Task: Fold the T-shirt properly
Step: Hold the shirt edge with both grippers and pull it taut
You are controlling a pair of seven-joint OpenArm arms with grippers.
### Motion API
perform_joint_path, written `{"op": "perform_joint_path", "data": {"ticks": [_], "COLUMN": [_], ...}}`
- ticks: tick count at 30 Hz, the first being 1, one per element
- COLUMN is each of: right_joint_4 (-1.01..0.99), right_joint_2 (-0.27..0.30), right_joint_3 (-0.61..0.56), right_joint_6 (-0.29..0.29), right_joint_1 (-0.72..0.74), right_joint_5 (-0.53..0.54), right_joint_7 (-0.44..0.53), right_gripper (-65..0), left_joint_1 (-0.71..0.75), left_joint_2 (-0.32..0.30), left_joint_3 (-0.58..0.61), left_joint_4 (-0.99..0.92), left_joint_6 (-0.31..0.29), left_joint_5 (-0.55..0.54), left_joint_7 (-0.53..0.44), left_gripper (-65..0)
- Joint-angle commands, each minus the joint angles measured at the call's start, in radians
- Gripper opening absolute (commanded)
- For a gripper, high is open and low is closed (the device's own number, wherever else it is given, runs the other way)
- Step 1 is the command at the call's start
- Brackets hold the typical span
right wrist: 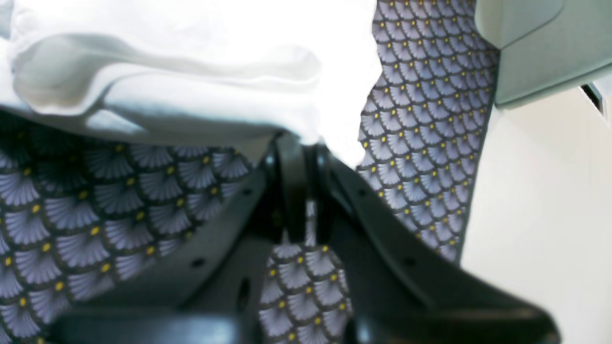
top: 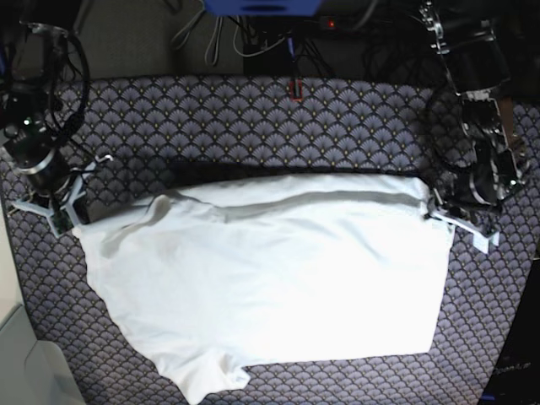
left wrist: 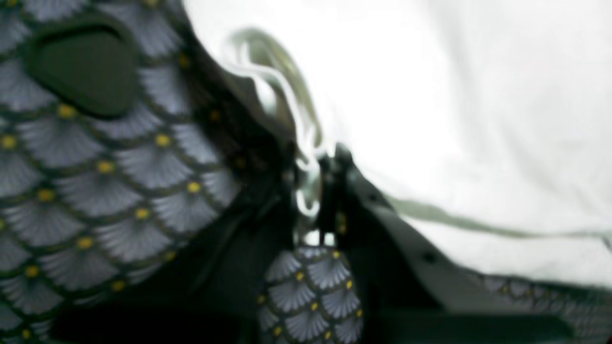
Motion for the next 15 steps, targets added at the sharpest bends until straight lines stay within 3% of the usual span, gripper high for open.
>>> {"op": "perform_joint_path", "data": {"ticks": [1,8,15], "right_joint_4": [0.022,0.022,0.014], "right_joint_2": [0.018,0.018,0.017], "right_joint_3": [0.01,0.005,0.013], "right_joint_6": [-0.011,-0.011,-0.011], "right_joint_1": [0.016,0.072,0.101], "right_joint_5": [0.009,0.009,0.009], "right_joint_7": [0.029,0.02,0.02], "right_gripper": [-65.0,-65.0,-65.0], "left_joint_1": [-0.029,-0.058,-0.087], "left_joint_2": [-0.012,-0.01,0.065], "left_joint_3": [-0.015,-0.047,-0.118], "left_joint_4": [0.014,0.012,0.012], "left_joint_6": [-0.003,-0.001,-0.001], "left_joint_5": [-0.016,-0.018,-0.007], "left_joint_7": [-0.012,-0.024,-0.024], "left_gripper": [-64.5,-64.5,-64.5]}}
